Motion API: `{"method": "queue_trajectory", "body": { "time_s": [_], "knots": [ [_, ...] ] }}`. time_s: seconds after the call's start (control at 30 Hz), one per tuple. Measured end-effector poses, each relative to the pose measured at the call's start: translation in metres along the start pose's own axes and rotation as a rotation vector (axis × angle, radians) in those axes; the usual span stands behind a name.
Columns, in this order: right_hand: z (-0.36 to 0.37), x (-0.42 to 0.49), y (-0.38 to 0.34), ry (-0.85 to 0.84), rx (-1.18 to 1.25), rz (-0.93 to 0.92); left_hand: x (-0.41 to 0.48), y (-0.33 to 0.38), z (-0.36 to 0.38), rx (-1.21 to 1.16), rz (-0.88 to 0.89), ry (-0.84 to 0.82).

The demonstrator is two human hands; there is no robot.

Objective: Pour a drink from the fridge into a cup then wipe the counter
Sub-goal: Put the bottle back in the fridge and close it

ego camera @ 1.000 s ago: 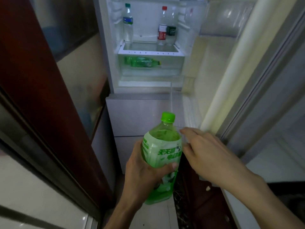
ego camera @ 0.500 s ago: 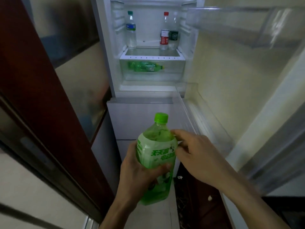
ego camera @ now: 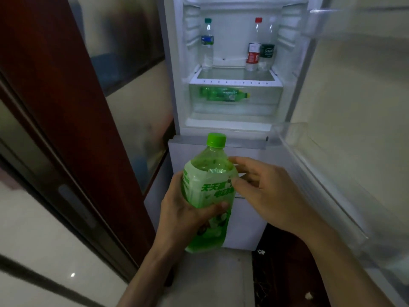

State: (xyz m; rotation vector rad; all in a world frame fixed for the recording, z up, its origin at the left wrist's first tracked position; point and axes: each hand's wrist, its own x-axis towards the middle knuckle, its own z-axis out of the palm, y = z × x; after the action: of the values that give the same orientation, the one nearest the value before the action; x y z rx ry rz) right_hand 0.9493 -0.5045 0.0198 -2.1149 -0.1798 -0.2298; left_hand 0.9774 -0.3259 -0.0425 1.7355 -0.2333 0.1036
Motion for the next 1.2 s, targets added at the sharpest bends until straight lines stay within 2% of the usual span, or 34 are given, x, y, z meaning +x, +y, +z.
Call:
{"method": "queue_trajectory", "body": {
  "time_s": [0.23, 0.63, 0.97, 1.2],
  "knots": [
    [0.012, 0.075, 0.001, 0.024, 0.012, -0.003, 0.081, -0.012, -0.019, -0.028, 0.032, -0.024],
    [0.014, 0.2, -0.008, 0.196, -0.102, 0.016, 0.23, -0.005, -0.039, -0.092, 0.098, -0.131],
    [-0.017, 0.271, 0.013, 0.306, -0.067, -0.038, 0.31, 0.014, -0.012, -0.057, 0.139, -0.126],
    [-0.071, 0.326, 0.025, 0.347, -0.095, -0.167, 0.375, 0.045, 0.034, -0.077, 0.179, -0.082]
  ]
}}
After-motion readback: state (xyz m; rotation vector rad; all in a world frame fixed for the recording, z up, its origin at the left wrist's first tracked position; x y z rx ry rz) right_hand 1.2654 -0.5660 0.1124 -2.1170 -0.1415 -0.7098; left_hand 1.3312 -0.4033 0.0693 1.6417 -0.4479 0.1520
